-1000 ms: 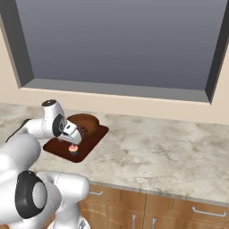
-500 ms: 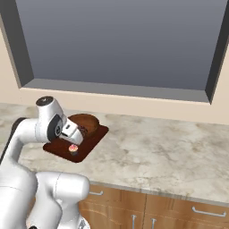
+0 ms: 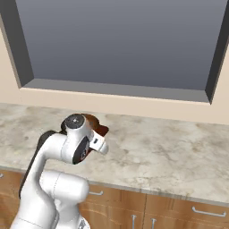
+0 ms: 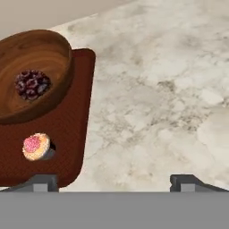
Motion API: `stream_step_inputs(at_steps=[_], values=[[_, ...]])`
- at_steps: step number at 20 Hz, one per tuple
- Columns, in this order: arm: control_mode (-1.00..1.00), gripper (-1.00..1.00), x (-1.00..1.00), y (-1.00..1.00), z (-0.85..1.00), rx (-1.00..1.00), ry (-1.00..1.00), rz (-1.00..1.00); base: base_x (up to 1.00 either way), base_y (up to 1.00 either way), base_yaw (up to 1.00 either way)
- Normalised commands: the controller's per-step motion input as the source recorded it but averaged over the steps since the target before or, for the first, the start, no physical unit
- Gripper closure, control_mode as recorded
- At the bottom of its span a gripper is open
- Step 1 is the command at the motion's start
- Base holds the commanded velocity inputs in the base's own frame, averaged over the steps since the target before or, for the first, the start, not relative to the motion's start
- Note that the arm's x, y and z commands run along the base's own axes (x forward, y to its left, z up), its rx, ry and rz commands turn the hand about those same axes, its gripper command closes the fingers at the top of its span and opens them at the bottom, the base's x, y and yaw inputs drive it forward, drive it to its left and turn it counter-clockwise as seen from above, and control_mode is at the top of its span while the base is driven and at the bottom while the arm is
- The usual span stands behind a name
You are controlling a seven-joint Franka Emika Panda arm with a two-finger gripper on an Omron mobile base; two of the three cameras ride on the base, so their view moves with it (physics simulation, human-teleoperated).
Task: Place the bowl with cake and the cupcake onto the tray.
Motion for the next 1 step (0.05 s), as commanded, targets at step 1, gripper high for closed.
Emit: stream_step_inputs(at_steps=[1], values=[[-1.00, -1.00, 0.00, -0.90, 0.16, 0.12, -0.09, 0.01, 0.00, 0.00, 0.00]])
